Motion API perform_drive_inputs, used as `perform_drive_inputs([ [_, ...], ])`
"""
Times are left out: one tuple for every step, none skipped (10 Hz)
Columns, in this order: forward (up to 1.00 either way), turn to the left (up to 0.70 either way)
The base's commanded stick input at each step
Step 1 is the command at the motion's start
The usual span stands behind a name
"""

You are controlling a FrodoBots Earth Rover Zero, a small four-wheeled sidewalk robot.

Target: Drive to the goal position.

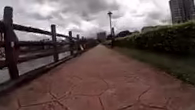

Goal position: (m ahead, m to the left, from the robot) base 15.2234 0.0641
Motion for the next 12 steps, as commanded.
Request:
perform_drive_inputs([
  [0.7,0.0],
  [0.7,0.0],
  [0.7,0.0],
  [0.7,0.0],
  [0.7,0.0],
  [0.7,0.0],
  [0.7,0.0],
  [0.7,0.0],
  [0.7,0.0],
  [0.7,0.0],
  [0.7,0.0],
  [0.7,0.0],
])
